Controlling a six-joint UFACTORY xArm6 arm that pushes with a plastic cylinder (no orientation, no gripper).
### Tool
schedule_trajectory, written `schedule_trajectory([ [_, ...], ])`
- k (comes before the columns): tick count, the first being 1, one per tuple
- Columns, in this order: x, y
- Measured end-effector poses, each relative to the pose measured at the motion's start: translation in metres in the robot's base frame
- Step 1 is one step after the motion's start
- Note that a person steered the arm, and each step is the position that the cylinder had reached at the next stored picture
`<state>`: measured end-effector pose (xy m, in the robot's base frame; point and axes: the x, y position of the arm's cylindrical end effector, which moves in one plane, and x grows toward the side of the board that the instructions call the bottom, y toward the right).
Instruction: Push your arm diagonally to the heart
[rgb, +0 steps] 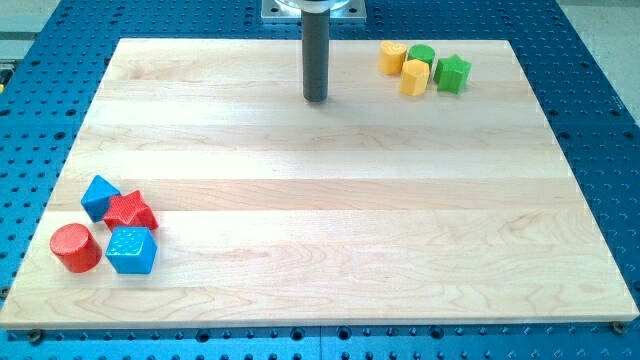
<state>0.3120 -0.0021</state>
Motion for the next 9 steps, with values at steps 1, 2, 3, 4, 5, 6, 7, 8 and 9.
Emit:
schedule_trajectory([
  [1, 0.0, 0.0],
  [2, 0.005, 0.0],
  [3, 0.005, 0.0],
  [4, 0.005, -0.001],
  [5, 0.005, 0.0],
  [6, 0.005, 0.0],
  [7, -0.002, -0.011],
  [8, 0.006, -0.012],
  [9, 0.04, -0.007],
])
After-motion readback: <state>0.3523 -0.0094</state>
